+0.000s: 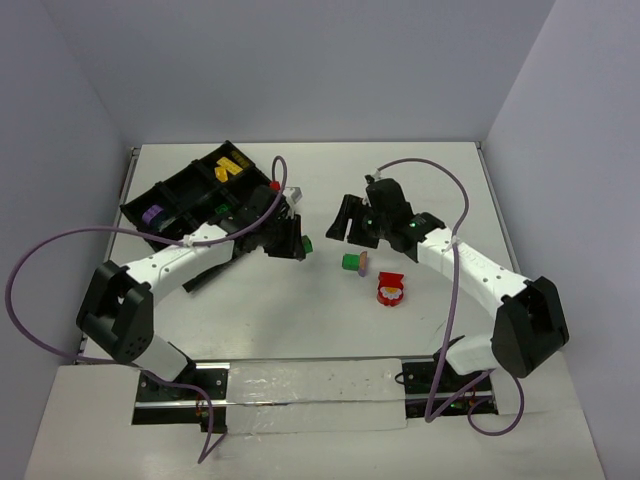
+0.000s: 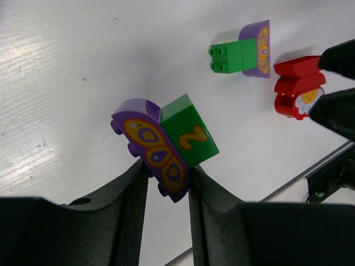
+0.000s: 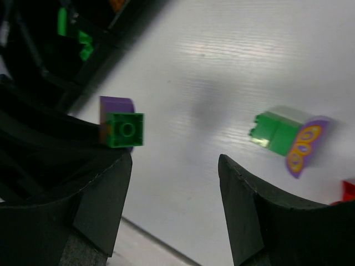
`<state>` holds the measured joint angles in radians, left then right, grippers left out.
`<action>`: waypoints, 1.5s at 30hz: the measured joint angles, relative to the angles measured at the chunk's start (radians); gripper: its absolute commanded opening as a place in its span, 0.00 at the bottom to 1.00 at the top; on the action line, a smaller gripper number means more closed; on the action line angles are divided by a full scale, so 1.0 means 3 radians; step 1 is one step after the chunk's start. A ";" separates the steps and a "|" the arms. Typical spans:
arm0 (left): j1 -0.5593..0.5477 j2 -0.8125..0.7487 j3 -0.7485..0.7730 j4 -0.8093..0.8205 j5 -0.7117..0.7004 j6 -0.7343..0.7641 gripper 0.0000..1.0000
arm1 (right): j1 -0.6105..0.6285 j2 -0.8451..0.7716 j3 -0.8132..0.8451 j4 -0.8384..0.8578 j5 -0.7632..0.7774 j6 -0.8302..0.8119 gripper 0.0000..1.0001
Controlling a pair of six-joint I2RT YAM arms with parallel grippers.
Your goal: Sort the legos into containers by color
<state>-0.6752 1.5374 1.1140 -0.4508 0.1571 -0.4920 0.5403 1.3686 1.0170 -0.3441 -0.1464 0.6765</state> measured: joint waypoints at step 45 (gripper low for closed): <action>0.0060 -0.0273 -0.0039 0.0110 0.0168 -0.0104 0.00 | 0.0042 0.0725 0.0202 0.0774 -0.1227 0.0758 0.00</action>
<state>-0.6571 1.4555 1.1023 -0.4179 0.2075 -0.5232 0.5529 1.5860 1.0776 -0.1121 -0.5146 0.9040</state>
